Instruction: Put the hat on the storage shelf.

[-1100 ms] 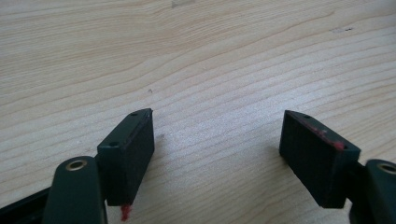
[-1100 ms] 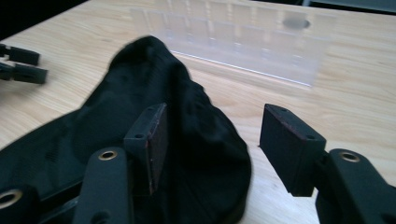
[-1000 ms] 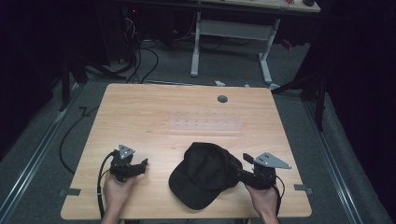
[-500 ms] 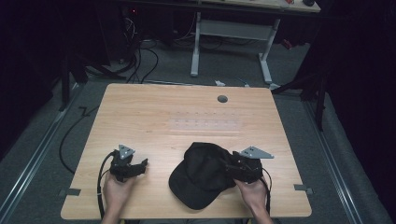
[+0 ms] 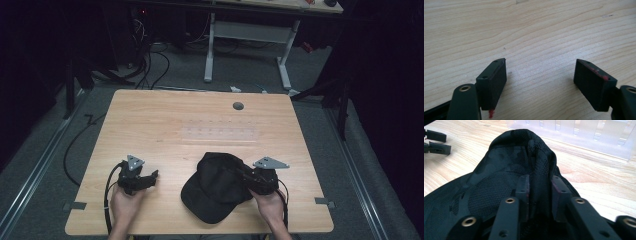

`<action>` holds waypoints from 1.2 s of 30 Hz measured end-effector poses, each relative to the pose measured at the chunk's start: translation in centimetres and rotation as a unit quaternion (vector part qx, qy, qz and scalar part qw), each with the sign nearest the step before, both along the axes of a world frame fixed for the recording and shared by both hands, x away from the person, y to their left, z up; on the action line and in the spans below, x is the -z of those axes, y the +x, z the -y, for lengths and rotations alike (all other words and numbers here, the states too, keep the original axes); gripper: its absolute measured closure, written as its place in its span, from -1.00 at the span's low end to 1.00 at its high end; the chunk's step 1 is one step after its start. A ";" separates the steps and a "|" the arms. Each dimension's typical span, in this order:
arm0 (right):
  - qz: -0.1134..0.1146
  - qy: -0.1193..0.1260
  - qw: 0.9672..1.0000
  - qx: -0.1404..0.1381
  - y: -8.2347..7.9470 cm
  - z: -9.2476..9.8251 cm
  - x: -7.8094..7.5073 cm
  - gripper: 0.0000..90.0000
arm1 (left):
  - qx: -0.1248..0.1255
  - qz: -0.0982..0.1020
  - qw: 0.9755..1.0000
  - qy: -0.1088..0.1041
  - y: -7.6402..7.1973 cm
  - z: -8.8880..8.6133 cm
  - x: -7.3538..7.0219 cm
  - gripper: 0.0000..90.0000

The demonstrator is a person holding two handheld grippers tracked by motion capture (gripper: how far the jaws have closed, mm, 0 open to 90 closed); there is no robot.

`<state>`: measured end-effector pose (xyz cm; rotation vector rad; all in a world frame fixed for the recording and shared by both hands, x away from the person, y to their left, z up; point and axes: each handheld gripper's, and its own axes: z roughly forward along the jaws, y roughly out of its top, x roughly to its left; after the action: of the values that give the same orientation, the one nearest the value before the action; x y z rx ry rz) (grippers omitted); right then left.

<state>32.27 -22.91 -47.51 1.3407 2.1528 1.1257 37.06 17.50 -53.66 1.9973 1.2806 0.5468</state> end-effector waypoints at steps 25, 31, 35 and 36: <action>0.047 0.020 0.998 -0.020 0.1 1.7 -2.5 0.87 | 0.010 -0.029 0.999 -0.022 0.3 -0.2 -0.5 -0.37; 0.063 0.024 0.997 -0.026 0.1 2.3 -3.3 0.87 | 0.024 -0.044 0.998 -0.042 0.1 0.2 -0.8 -0.37; 0.068 0.027 0.997 -0.028 0.1 2.5 -3.8 0.87 | 0.041 -0.045 0.997 -0.055 -0.2 0.5 -1.0 -0.39; 0.069 0.027 0.997 -0.028 0.1 2.6 -3.9 0.87 | 0.041 -0.045 0.997 -0.055 -0.2 0.5 -1.0 -0.39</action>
<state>32.38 -25.50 -43.58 1.1934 2.0860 1.2682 36.90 16.98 -52.69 1.9935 1.2481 0.3426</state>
